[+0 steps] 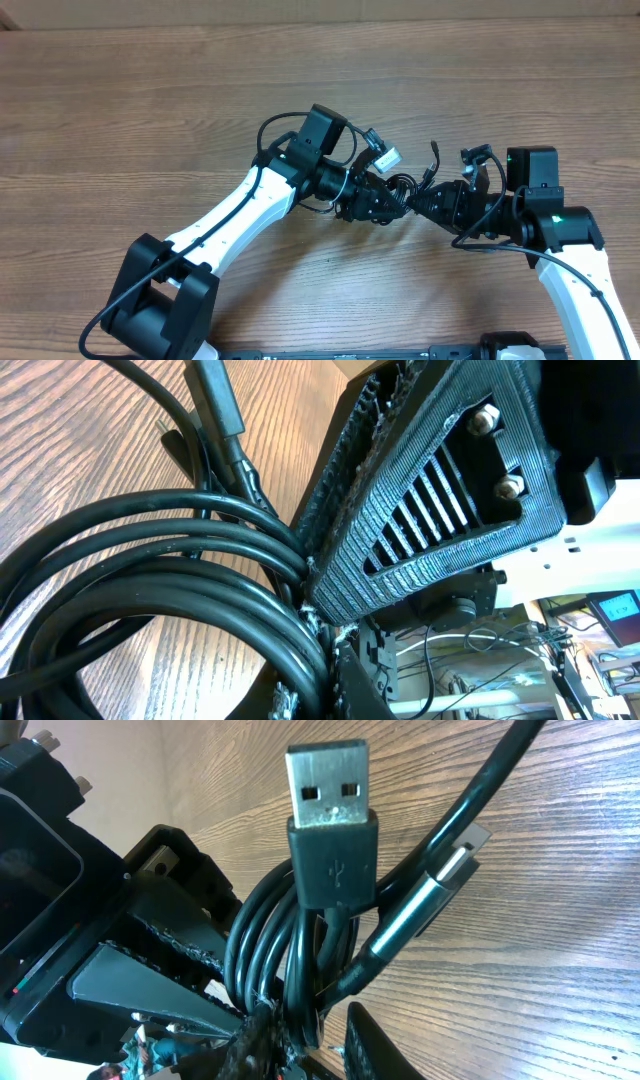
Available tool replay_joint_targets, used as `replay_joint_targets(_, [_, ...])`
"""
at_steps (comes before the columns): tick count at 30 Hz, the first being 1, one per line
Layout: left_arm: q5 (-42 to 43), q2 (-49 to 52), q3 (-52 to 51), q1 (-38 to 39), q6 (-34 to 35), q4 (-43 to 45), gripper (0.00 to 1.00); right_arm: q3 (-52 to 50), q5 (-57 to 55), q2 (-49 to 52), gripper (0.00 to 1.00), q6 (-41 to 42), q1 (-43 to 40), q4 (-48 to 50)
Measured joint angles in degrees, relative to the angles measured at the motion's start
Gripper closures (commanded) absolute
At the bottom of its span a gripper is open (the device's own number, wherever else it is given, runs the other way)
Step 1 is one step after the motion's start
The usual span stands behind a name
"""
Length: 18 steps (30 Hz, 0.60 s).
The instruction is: Untangle cables
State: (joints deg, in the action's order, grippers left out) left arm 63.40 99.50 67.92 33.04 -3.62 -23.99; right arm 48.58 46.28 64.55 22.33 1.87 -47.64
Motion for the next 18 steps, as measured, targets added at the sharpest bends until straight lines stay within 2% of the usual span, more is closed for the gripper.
replay_joint_targets(9, [0.76, 0.00, -0.02, 0.00, 0.26, 3.02, 0.96, 0.07, 0.28, 0.00, 0.81, 0.17, 0.00, 0.02])
replay_joint_targets(18, [1.11, 0.00, -0.02, -0.02, 0.46, 3.02, 0.96, 0.20, 1.29, 0.00, 0.96, 0.35, 0.00, 0.04])
